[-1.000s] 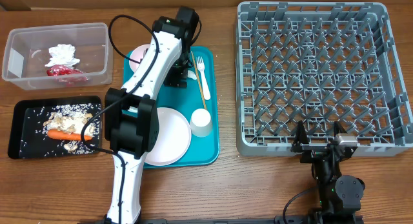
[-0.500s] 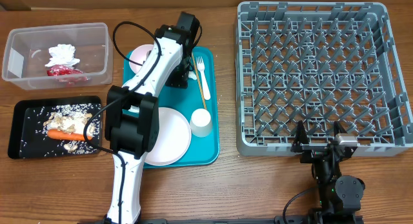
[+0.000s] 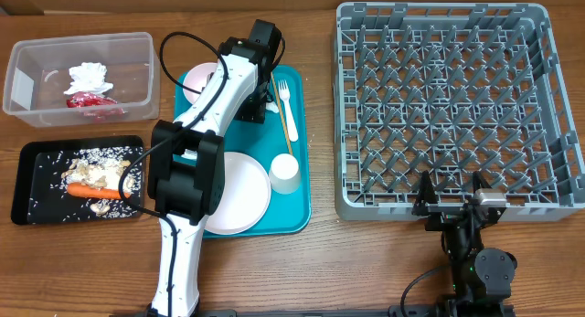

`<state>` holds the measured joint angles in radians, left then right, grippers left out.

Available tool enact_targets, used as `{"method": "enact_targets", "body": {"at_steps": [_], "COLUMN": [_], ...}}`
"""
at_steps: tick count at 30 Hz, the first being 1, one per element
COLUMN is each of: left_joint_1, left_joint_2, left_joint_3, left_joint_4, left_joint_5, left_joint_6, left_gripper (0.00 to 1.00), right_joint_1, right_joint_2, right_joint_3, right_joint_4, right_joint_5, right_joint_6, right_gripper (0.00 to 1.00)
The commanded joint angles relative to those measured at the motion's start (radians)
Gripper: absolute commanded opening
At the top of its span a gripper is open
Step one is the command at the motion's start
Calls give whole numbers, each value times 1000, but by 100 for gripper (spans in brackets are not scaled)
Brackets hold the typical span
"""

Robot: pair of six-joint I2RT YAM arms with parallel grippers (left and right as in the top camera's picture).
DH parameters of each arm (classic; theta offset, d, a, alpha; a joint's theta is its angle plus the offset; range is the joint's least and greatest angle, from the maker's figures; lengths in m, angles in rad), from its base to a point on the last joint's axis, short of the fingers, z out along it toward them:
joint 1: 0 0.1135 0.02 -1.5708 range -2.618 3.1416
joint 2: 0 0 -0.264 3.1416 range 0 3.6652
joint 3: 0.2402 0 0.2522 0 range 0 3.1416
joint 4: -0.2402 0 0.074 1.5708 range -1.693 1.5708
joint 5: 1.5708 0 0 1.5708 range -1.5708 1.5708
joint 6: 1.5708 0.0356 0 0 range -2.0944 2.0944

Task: Sort waste into correct bins and load items into the dishwasher rack
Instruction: 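Lower the left gripper and grasp the tissue beside the pink bowl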

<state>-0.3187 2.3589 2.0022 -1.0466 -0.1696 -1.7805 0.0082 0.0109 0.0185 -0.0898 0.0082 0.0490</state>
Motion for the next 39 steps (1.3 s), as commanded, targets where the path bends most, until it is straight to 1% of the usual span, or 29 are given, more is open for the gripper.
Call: {"method": "enact_targets", "body": {"at_steps": [1, 4, 6, 9, 21, 26, 32, 37, 39], "left_joint_1": [5, 6, 8, 10, 10, 11, 11, 11, 11], "left_joint_2": [-8, -8, -8, -7, 8, 22, 21, 21, 19], "left_joint_3": [-16, -19, -19, -19, -38, -38, -37, -36, -36], "left_joint_4": [5, 5, 5, 5, 8, 11, 11, 12, 12], "left_joint_5": [-21, -26, -25, -23, -21, -14, -14, -14, -14], "left_joint_6": [8, 8, 8, 16, 23, 23, 31, 51, 69], "left_gripper": [74, 74, 69, 65, 64, 60, 51, 38, 31], "right_joint_1": [6, 6, 6, 6, 6, 6, 6, 6, 6], "right_joint_2": [-8, -8, -8, -8, -8, -8, -8, -8, -8], "right_joint_3": [-10, -10, -10, -10, -10, -10, -10, -10, -10], "right_joint_4": [7, 7, 7, 7, 7, 7, 7, 7, 7], "right_joint_5": [13, 13, 13, 13, 13, 13, 13, 13, 13], "right_joint_6": [3, 4, 3, 3, 3, 4, 3, 3, 4], "right_gripper": [100, 100, 100, 100, 100, 100, 100, 100, 100]}}
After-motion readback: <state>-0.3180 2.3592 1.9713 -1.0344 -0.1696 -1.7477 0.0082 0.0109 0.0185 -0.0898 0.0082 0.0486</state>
